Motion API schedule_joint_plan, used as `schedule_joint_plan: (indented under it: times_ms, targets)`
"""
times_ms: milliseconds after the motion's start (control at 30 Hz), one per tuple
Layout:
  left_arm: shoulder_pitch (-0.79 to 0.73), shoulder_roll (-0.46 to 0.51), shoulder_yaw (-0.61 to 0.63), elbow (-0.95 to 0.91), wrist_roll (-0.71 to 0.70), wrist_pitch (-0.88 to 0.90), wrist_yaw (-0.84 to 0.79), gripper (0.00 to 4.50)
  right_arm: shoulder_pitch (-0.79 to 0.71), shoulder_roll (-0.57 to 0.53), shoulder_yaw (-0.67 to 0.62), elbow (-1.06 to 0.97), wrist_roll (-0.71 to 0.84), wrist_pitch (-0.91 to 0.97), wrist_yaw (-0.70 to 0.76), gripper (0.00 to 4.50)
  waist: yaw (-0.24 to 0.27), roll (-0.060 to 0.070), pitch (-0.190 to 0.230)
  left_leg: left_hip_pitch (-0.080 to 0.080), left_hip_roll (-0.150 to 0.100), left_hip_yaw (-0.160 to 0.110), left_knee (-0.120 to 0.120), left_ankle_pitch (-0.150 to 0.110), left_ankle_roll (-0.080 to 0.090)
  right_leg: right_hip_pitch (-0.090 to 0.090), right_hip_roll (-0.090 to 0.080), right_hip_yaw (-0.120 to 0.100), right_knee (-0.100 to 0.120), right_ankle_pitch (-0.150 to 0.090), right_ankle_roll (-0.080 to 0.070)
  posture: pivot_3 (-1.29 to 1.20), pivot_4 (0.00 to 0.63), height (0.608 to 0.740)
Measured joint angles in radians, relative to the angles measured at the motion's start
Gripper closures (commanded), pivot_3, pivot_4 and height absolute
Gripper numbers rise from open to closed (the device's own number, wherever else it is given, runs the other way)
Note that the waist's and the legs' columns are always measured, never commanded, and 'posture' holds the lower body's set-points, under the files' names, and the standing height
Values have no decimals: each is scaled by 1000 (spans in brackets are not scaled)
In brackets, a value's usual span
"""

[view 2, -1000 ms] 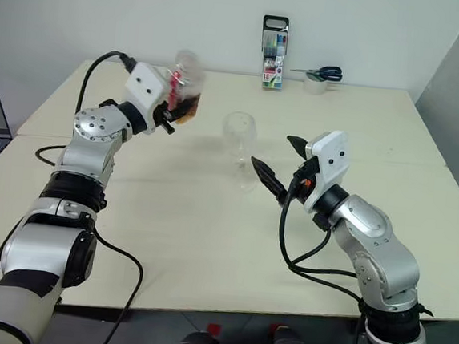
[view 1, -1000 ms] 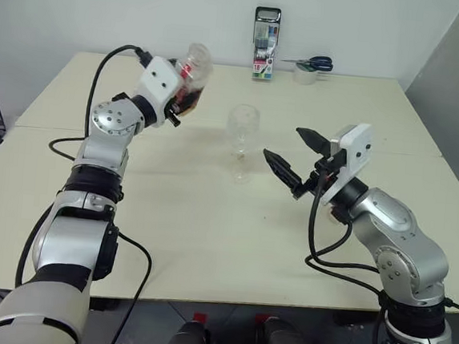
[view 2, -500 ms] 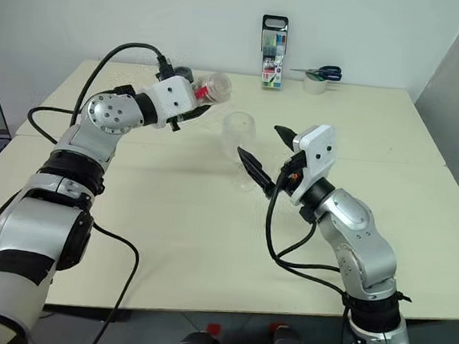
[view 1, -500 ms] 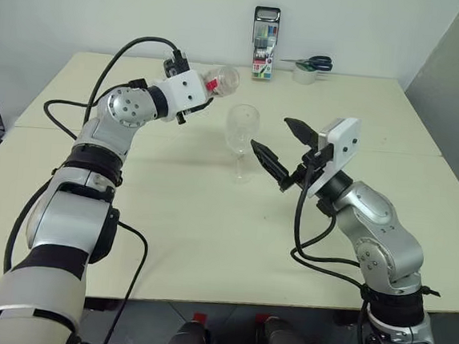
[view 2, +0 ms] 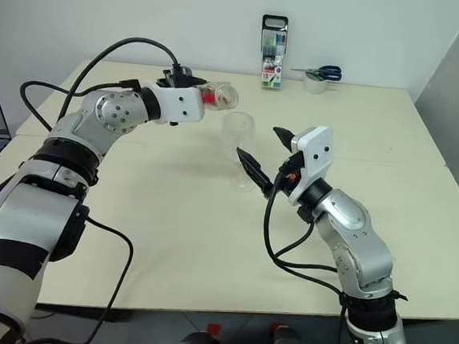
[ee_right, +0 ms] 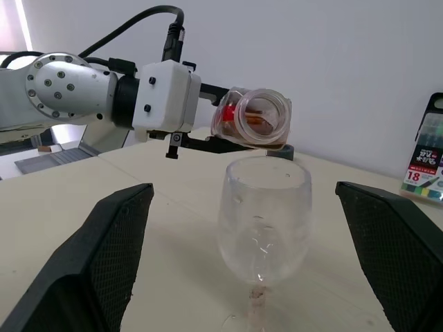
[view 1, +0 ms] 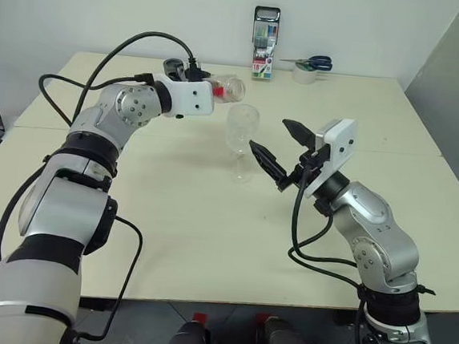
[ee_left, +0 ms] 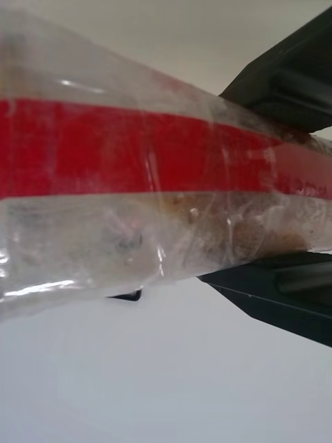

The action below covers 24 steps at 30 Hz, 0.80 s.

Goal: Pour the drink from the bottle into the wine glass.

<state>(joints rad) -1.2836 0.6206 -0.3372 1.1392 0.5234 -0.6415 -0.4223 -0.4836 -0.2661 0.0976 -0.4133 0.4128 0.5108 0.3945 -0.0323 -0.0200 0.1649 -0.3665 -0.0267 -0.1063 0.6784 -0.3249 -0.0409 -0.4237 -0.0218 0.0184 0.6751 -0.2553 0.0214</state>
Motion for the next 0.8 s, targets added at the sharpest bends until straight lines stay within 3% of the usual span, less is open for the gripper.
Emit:
schedule_joint_plan:
  times_ms: [800]
  targets:
    - [-86, 18, -89, 83, 133, -64, 112, 2821, 2, 1, 0, -1, -6, 0, 0, 0, 0, 0, 0, 0, -2, 0, 0, 0, 0, 0, 0, 0, 1, 0, 0, 0, 150, 740]
